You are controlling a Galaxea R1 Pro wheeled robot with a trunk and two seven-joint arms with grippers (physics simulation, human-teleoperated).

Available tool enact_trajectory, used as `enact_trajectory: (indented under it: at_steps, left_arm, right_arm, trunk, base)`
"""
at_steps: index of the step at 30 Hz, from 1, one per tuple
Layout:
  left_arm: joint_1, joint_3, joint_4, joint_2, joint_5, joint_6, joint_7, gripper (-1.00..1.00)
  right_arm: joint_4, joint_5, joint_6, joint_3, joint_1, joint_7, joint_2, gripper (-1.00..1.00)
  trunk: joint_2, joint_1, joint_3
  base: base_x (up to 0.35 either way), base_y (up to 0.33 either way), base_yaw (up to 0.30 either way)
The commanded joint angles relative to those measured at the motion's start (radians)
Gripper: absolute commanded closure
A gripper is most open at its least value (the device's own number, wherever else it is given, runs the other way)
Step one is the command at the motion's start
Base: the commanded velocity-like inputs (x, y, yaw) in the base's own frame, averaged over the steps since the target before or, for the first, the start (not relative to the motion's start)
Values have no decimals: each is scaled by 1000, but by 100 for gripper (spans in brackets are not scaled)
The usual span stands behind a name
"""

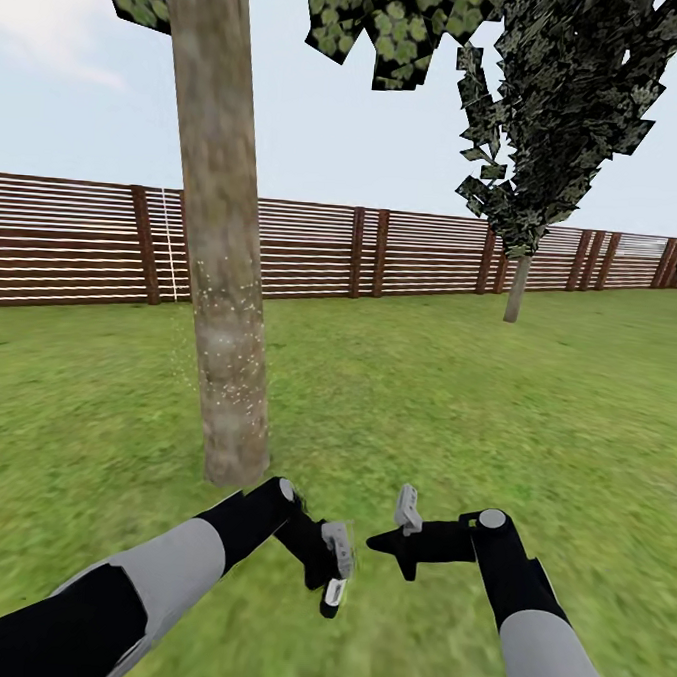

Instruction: In the garden, pick up the pesticide atomizer on the floor and spray pesticide onto both trees until each tree trunk is fully covered.

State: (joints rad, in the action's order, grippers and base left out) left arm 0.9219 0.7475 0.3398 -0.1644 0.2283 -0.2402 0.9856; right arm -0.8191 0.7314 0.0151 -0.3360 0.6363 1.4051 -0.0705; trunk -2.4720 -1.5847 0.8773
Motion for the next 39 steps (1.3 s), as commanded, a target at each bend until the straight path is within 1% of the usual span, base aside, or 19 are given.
enact_trajectory:
  at_steps: [1,5,8,10,12,14,15,16,17,19,21,24,26,29,31,33,34,36,39]
  left_arm:
    - [0,-3,0,31,-3,-11,-6,100]
    - [0,-8,-1,179,-4,-22,-58,100]
    - [0,-40,-29,219,-9,-23,-136,100]
    - [0,-130,-58,226,-14,-22,-222,100]
    - [0,-261,-67,227,-16,-21,-312,100]
    - [0,-422,-104,223,-23,-16,-381,100]
    - [0,-495,-117,221,-36,-10,-418,100]
    - [-1,-544,-125,218,-60,3,-459,100]
    - [-7,-570,-136,216,-94,19,-500,100]
    - [-37,-591,-166,217,-212,75,-610,100]
    - [-75,-596,-197,218,-291,148,-729,100]
    - [-122,-597,-248,217,-325,243,-855,100]
    - [-152,-597,-292,216,-364,310,-917,100]
    - [-205,-598,-313,215,-455,372,-943,100]
    - [-251,-598,-315,217,-472,382,-949,100]
    - [-296,-601,-315,220,-487,410,-1012,100]
    - [-313,-601,-315,220,-507,436,-1091,100]
    - [-322,-602,-315,220,-545,450,-1134,100]
    - [-325,-601,-315,215,-612,455,-1147,100]
  right_arm:
    - [0,0,0,0,-1,0,0,100]
    - [1,1,1,-5,-1,-1,4,100]
    - [16,1,3,-10,-3,-3,11,100]
    - [80,0,6,-14,-8,-13,80,100]
    - [183,-1,6,-51,-9,-37,183,100]
    - [292,-1,8,-218,-9,-175,288,100]
    - [324,-1,10,-309,-9,-273,321,100]
    - [340,-1,12,-383,-9,-380,340,-100]
    - [348,-1,13,-431,-9,-472,349,-100]
    - [355,-1,15,-469,-9,-622,356,-100]
    - [357,-2,16,-481,-9,-739,355,-100]
    - [359,-3,22,-556,-9,-925,348,-100]
    - [387,-2,94,-624,-13,-1045,340,-100]
    - [531,-3,223,-648,-16,-1219,324,-100]
    - [619,-3,308,-650,-18,-1287,322,-100]
    - [677,-2,331,-650,-19,-1349,322,-100]
    - [692,-1,334,-650,-19,-1365,322,-100]
    - [700,0,335,-649,-19,-1372,322,-100]
    - [717,0,335,-648,-20,-1374,317,-100]
  trunk:
    - [0,0,0]
    - [0,0,0]
    - [0,0,0]
    - [0,0,0]
    - [0,0,0]
    - [0,0,0]
    - [0,0,0]
    - [0,0,0]
    - [0,0,0]
    - [0,0,0]
    - [0,0,0]
    - [0,0,0]
    - [0,0,0]
    - [0,0,0]
    - [0,0,0]
    - [0,0,0]
    - [0,0,0]
    - [0,0,0]
    - [0,0,0]
  base:
    - [0,0,0]
    - [0,0,0]
    - [0,0,0]
    - [0,0,0]
    - [0,0,0]
    - [0,0,0]
    - [0,0,0]
    - [0,0,0]
    - [0,0,0]
    - [0,0,0]
    - [0,0,0]
    - [0,0,0]
    - [0,0,0]
    - [0,0,0]
    - [0,0,0]
    - [0,0,0]
    - [0,0,0]
    - [0,0,0]
    - [0,0,0]
